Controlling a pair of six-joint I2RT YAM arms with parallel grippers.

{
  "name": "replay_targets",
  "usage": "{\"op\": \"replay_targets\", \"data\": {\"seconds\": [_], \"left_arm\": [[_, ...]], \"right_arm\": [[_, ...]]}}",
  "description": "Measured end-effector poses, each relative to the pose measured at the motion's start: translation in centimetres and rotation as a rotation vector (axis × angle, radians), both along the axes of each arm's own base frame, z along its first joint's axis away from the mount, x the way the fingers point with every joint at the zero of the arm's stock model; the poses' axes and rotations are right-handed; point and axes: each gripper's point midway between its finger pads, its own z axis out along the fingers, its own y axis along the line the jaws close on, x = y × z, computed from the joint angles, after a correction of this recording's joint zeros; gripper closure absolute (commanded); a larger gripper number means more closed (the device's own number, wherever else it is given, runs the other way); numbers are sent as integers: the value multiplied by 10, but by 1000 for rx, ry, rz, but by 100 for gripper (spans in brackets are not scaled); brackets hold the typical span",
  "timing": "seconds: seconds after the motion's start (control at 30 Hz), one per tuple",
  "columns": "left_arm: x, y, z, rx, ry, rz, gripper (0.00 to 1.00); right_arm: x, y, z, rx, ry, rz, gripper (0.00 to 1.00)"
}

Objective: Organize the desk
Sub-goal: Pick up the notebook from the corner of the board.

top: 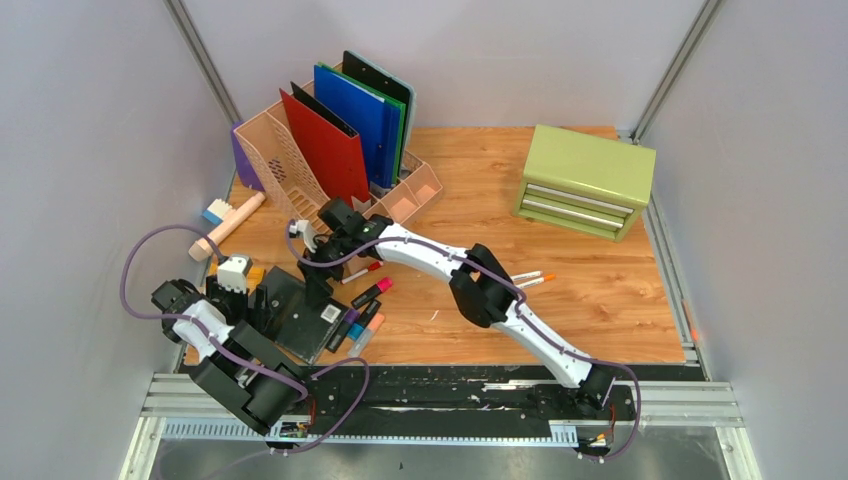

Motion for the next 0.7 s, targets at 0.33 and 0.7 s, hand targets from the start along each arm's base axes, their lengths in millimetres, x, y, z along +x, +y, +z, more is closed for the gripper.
{"op": "replay_targets", "data": {"seconds": [0.33, 0.7], "left_arm": [[1, 0, 0, 1, -7, 10, 9], [1, 0, 0, 1, -7, 9, 9]], "right_arm": [[-27, 8, 19, 39, 128, 45, 27], [8, 21, 6, 12, -66, -104, 14]]}}
